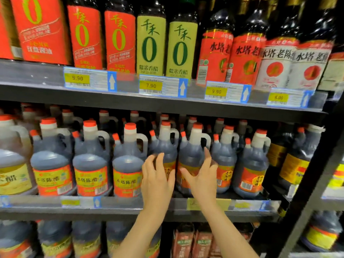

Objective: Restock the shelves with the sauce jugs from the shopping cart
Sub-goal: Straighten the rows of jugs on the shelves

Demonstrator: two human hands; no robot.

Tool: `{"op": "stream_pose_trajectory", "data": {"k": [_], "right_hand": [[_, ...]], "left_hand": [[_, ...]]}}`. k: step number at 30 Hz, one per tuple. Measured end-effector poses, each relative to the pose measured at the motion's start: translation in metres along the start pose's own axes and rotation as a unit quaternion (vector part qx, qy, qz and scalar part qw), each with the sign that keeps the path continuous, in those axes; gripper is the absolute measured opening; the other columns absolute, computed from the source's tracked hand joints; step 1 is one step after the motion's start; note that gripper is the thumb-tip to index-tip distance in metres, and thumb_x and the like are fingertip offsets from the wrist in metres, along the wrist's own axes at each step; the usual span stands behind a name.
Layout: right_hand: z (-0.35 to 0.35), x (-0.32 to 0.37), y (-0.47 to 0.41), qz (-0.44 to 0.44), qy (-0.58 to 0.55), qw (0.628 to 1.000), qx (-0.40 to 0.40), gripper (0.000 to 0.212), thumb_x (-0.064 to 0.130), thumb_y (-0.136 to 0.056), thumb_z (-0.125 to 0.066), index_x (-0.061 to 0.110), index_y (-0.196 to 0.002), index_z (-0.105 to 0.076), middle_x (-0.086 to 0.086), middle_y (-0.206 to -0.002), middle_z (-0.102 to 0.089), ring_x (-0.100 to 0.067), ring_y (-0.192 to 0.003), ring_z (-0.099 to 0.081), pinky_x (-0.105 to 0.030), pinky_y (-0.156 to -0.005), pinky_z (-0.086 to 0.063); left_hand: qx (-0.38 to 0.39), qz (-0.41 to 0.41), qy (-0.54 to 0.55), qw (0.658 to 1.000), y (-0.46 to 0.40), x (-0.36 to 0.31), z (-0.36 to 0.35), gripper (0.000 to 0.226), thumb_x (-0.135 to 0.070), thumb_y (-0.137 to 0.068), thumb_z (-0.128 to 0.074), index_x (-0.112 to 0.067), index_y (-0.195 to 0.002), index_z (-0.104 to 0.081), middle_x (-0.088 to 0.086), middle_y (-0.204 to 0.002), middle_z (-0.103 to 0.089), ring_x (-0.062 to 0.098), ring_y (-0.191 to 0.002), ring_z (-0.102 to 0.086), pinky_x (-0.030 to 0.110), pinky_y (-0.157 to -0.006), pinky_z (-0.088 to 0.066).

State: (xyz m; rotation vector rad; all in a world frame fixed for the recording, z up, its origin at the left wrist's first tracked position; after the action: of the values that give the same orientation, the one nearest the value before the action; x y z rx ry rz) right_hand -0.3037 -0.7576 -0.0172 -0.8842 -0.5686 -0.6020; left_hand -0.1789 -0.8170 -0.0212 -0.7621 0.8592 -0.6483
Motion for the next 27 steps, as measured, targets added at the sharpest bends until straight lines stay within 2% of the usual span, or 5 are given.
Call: {"op": "stream_pose_trajectory", "data": {"k": [3,6,17,23,27], "right_hand": [[-0.010,-0.003,-0.006,-0.016,0.033,0.999,0.014,0.097,0.048,-0.072,-0.073,0.026,-0.147,-0.014,-0.017,-0.142,-0.031,-0.034,-0.122,-0.044,-0.042,-0.090,-0.048],[-0.010,-0.008,-0.010,-0.011,0.043,0.999,0.004,0.093,0.046,-0.073,-0.073,0.025,-0.146,-0.019,-0.016,-0.140,-0.035,-0.035,-0.120,-0.046,-0.043,-0.085,-0.050],[0.001,-0.020,-0.009,0.031,0.003,0.999,0.009,0.092,0.041,-0.071,-0.076,0.023,-0.145,-0.025,-0.016,-0.134,-0.042,-0.032,-0.116,-0.049,-0.039,-0.086,-0.047],[0.004,-0.016,-0.004,0.039,0.025,0.999,-0.018,0.092,0.039,-0.069,-0.079,0.018,-0.144,-0.029,-0.021,-0.130,-0.045,-0.036,-0.115,-0.048,-0.041,-0.087,-0.047],[0.004,0.009,0.020,0.150,-0.060,0.979,-0.126,0.068,0.026,-0.074,-0.077,0.011,-0.128,-0.040,-0.019,-0.123,-0.048,-0.025,-0.115,-0.044,-0.029,-0.097,-0.039]], "left_hand": [[0.027,0.035,-0.088,0.995,-0.007,-0.002,-0.018,0.075,-0.027,-0.060,-0.085,-0.008,-0.122,-0.049,0.021,-0.112,-0.057,0.037,-0.096,-0.059,0.037,-0.058,-0.055],[0.029,0.052,-0.141,0.988,-0.008,-0.003,-0.028,0.081,-0.029,-0.052,-0.088,-0.009,-0.122,-0.055,0.022,-0.114,-0.058,0.037,-0.093,-0.059,0.036,-0.060,-0.054],[0.013,0.022,-0.139,0.990,-0.006,0.013,-0.032,0.094,-0.027,-0.051,-0.088,-0.021,-0.132,-0.042,0.016,-0.124,-0.051,0.032,-0.101,-0.053,0.034,-0.052,-0.054],[-0.018,-0.001,-0.098,0.995,-0.004,0.009,-0.018,0.078,-0.025,-0.061,-0.084,-0.019,-0.127,-0.045,0.014,-0.121,-0.056,0.028,-0.098,-0.057,0.031,-0.051,-0.054],[-0.138,-0.025,-0.030,0.990,0.007,0.022,0.021,0.042,-0.022,-0.080,-0.068,-0.014,-0.117,-0.048,0.009,-0.112,-0.053,0.020,-0.102,-0.052,0.022,-0.076,-0.048]]}}
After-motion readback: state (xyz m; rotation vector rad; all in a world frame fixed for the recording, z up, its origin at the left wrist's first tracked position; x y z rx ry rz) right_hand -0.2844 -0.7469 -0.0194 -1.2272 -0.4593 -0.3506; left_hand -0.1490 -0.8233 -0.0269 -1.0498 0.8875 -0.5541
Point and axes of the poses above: each hand's wrist, its own y-axis away from the middle knuckle, its own z-axis out of the back of the hand, x = y × z, the point moved 4 cm from there along -y, towards the middle knuckle
